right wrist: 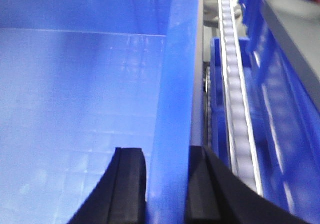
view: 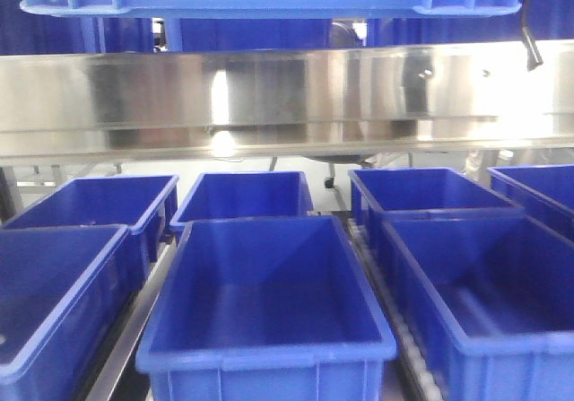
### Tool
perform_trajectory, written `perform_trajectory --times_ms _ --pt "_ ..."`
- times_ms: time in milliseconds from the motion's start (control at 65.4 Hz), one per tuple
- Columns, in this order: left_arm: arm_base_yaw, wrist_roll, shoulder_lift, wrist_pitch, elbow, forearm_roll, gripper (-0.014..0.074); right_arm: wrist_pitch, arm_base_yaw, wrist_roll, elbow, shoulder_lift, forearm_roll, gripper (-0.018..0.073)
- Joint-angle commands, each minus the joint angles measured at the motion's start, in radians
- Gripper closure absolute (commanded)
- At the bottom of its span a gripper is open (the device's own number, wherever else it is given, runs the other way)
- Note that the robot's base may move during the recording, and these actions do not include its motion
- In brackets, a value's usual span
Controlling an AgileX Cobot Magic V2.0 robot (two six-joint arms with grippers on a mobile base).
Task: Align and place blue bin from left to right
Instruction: 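Hold the blue bin with both grippers while the base backs away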
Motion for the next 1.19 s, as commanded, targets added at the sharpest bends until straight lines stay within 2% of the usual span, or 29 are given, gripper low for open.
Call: perform_trajectory --times_ms 0,1177 --pt "-0.007 0.009 -0.029 -0.077 -0.016 -0.063 0.0707 -0.104 0.0 -0.018 -0.018 -0.013 -0.003 0.0629" --pt "-0.007 0.009 -0.029 -0.077 -0.016 -0.063 0.0707 -0.104 0.0 -0.018 -0.018 -0.013 -0.003 0.0629"
